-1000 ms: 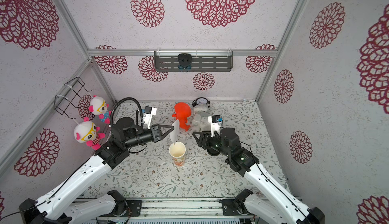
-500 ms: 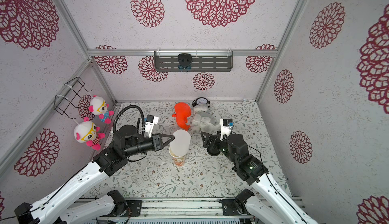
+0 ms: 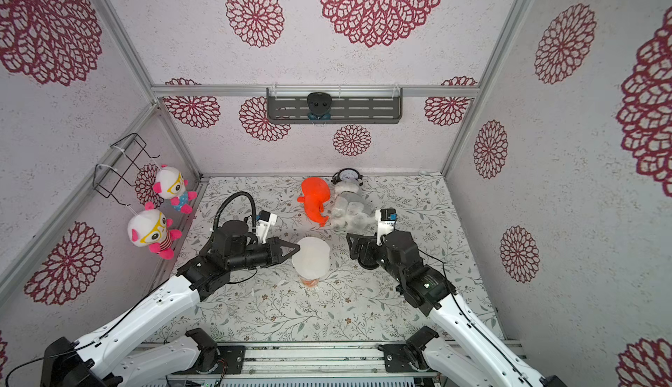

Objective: Put the leak-proof paper on the milk tea cups
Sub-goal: Place the leak-proof paper at the cup.

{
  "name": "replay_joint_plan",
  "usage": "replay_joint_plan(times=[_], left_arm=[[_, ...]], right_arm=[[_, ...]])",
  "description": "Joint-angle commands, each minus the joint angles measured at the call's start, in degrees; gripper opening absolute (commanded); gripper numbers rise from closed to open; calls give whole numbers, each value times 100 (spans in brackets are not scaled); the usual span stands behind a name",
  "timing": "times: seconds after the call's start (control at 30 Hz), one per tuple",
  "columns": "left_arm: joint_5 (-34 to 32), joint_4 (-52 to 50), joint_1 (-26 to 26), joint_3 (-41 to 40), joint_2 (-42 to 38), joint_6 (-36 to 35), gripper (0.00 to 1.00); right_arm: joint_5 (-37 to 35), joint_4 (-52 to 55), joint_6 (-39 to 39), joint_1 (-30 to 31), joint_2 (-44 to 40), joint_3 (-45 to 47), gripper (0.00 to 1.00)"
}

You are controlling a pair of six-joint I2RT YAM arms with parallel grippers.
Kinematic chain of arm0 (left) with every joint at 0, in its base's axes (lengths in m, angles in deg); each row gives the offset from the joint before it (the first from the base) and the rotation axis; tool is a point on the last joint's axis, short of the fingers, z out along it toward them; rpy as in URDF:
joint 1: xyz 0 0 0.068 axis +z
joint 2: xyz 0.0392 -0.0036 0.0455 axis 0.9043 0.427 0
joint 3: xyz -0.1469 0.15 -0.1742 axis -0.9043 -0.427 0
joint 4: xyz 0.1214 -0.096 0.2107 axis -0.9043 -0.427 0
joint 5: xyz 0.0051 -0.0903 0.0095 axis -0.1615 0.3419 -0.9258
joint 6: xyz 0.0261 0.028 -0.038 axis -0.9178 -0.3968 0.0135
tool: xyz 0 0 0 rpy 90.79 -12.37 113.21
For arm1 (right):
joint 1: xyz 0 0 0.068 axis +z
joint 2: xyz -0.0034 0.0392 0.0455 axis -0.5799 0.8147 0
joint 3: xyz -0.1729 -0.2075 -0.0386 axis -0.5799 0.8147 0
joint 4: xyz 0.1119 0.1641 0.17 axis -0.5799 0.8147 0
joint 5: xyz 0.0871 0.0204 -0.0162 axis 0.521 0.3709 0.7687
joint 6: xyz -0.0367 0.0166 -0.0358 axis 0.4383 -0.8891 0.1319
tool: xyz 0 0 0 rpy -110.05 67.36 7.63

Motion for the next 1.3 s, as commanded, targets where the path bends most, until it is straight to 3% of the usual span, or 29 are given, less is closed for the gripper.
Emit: replay_joint_plan(times=[0.0, 0.4, 0.83, 1.27], left_arm=[[112, 222, 152, -69, -58, 111, 0], [92, 16, 353, -190, -42, -61, 0], [45, -123, 473, -316, 12, -198, 0], [15, -137, 509, -382, 69, -242, 0]], right_arm=[[-85, -79, -73, -22, 61, 2, 99], [-9, -100, -95, -19, 505, -15, 99], [1358, -873, -130, 134, 1269, 4, 99], [1112, -642, 233, 788, 1837, -361, 99]])
